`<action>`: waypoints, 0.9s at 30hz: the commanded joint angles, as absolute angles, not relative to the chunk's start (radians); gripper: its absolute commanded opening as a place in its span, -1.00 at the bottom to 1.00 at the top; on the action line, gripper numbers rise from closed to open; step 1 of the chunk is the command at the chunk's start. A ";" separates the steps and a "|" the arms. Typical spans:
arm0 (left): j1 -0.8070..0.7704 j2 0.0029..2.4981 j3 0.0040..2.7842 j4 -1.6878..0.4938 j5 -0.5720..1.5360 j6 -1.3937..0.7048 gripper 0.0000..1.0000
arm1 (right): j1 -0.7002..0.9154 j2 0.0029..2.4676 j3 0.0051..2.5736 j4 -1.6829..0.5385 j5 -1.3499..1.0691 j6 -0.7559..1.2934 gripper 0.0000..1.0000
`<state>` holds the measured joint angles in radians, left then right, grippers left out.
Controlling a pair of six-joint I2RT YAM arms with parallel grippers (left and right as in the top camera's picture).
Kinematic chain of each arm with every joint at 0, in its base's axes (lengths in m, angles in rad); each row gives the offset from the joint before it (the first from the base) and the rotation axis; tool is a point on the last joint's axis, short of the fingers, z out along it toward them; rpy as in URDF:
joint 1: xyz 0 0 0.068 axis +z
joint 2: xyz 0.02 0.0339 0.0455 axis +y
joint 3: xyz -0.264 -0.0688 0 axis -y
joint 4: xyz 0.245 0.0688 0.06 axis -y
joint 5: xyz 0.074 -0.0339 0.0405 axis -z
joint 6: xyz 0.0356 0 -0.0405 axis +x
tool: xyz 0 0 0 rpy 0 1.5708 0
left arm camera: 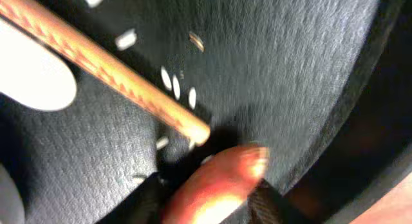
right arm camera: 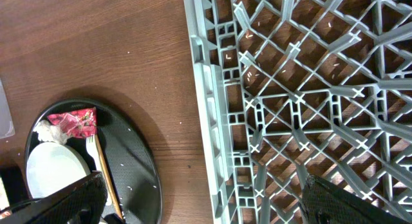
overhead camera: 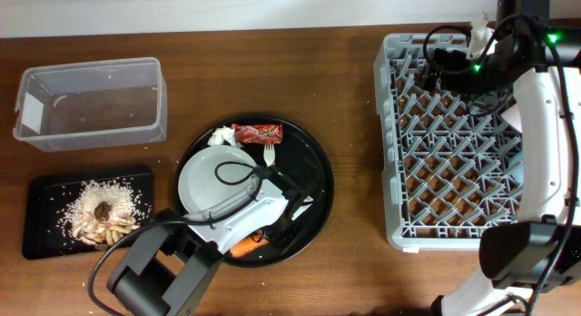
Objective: Sort waste into correct bins and load items into the dishwasher rack
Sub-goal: 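Reach the left gripper to the carrot on the round tray and grasp it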
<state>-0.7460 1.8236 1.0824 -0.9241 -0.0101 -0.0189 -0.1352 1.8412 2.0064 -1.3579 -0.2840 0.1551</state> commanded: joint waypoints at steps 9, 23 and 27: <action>-0.745 1.834 1.280 -1.015 -0.070 -0.038 -0.21 | -0.138 1.839 2.014 -1.357 -0.272 0.157 0.97; -0.717 1.834 1.092 -1.077 -0.088 -0.097 -0.11 | -0.138 1.839 2.014 -1.357 -0.272 0.157 0.97; -0.717 1.834 1.067 -1.020 -0.039 -0.097 -0.12 | -0.138 1.839 2.014 -1.357 -0.272 0.157 0.97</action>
